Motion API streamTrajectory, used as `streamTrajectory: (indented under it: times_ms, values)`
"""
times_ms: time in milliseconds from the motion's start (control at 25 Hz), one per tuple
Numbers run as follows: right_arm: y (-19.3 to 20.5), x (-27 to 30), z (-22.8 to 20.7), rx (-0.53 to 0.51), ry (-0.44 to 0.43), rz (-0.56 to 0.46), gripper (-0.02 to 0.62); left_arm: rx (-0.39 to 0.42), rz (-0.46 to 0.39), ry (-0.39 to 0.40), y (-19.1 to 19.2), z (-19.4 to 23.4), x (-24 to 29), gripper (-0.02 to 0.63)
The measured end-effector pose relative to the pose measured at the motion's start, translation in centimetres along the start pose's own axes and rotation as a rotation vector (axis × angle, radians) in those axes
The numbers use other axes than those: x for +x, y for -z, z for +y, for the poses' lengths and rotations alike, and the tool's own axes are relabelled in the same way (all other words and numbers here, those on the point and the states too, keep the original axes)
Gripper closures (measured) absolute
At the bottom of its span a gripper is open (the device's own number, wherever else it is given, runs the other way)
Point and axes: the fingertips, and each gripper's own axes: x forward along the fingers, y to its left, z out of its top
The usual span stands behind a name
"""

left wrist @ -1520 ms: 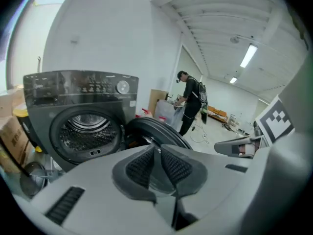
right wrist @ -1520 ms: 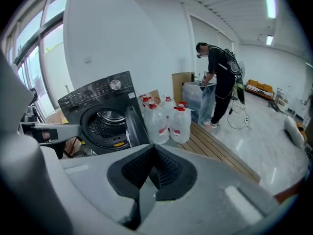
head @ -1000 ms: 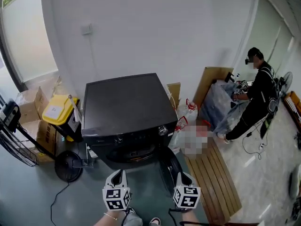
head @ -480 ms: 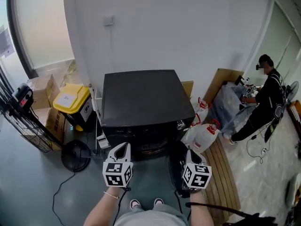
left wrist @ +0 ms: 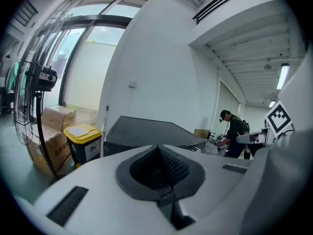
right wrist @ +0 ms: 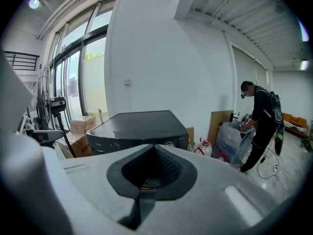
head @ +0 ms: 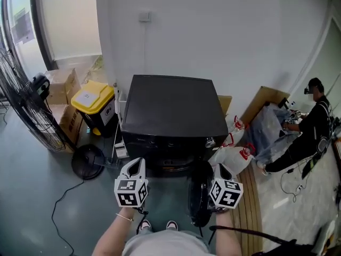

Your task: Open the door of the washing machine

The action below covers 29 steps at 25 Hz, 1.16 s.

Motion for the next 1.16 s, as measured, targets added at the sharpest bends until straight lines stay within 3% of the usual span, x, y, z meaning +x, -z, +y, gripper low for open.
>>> streamTrajectory:
  times_ms: [200,1160]
  values:
    - [-0.1,0.0,0.1,-0.014,-0.033,0.011,0.589,0.01,-0.005,-0.025,0.0,-0.1,-0.6,0.601]
    - [1.0,-2.0,-0.9,-0.005,-0.023,0.038,0.59,0.013,0.025,-0.06,0.8,0.2,-2.2,0.601]
